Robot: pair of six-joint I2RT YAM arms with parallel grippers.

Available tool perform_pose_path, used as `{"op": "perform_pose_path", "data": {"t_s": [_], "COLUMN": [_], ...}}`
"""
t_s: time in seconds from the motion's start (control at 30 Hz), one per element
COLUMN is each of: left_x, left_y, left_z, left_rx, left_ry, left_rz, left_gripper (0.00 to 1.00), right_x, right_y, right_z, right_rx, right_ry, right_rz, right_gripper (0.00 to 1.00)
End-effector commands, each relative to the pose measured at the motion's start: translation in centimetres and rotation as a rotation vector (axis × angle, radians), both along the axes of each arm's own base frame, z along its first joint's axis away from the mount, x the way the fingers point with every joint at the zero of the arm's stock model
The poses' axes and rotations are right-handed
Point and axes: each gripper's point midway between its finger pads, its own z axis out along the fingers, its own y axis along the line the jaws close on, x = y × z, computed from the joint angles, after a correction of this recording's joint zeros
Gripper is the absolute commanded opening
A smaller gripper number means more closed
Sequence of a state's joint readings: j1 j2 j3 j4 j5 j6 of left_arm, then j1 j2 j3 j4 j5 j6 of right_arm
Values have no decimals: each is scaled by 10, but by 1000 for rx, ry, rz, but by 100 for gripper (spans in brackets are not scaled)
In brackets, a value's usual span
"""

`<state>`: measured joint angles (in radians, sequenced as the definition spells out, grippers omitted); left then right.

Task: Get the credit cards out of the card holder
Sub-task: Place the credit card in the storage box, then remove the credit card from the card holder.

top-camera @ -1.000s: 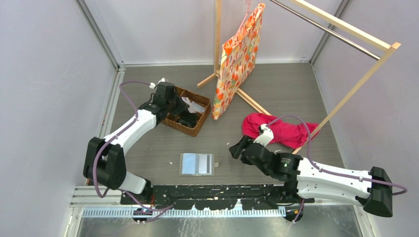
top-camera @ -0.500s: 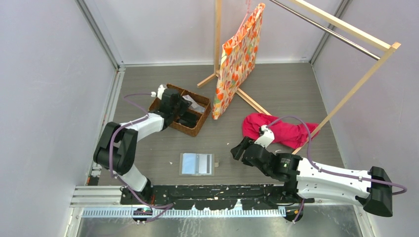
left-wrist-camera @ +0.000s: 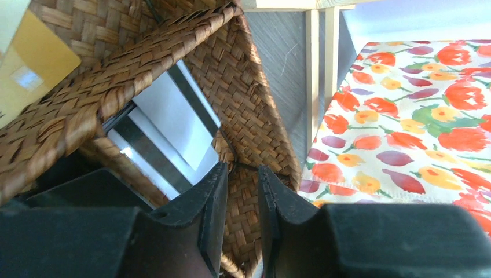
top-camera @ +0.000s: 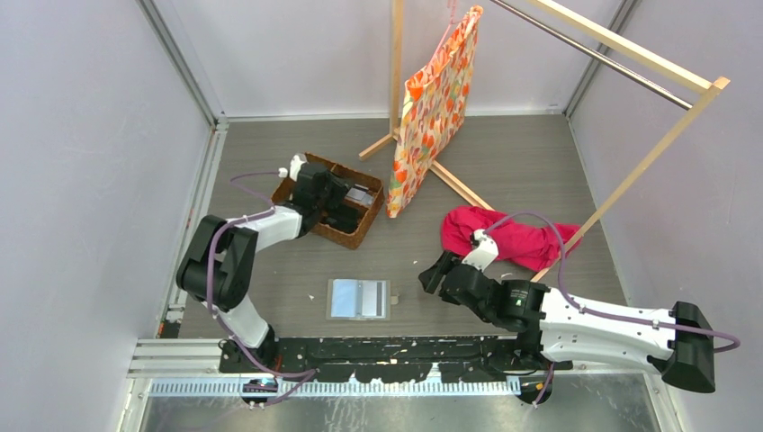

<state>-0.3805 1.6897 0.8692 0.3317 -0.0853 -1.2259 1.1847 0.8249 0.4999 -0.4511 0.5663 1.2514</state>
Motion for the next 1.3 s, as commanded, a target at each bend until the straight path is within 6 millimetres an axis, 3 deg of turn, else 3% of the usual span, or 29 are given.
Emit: {"op": "perform_pose_path", "data": {"t_s": [0.0,0.17,0.37,0.6,0.73,0.97,1.27], "left_x": [-7,-33,-100,-209,-251,-279,-287], "left_y": [6,13,15,-6,-13,-3,-24], "left_z": [34,68,84,48,20,-22,-38], "left_rx": [72,138,270,180,131,103,32], "left_ry": [-22,-28,-35,80,135,185,211], "left_rz": [-18,-78,-264,-541,-590,-599,-714], "left_gripper": [28,27,27,27,27,27,27], "right_x": [6,6,5,-7,-10,-6,-1], "right_y": [5,12,27,89,122,141,125], "right_z": [15,13,12,11,7,-19,-56], "right_rx": [35,31,43,81,145,240,189], "right_ry": [-36,-36,-40,-45,-30,71,144], "right_rz": [-29,-18,13,168,235,288,233], "right_gripper": [69,69,69,68,66,53,39]}}
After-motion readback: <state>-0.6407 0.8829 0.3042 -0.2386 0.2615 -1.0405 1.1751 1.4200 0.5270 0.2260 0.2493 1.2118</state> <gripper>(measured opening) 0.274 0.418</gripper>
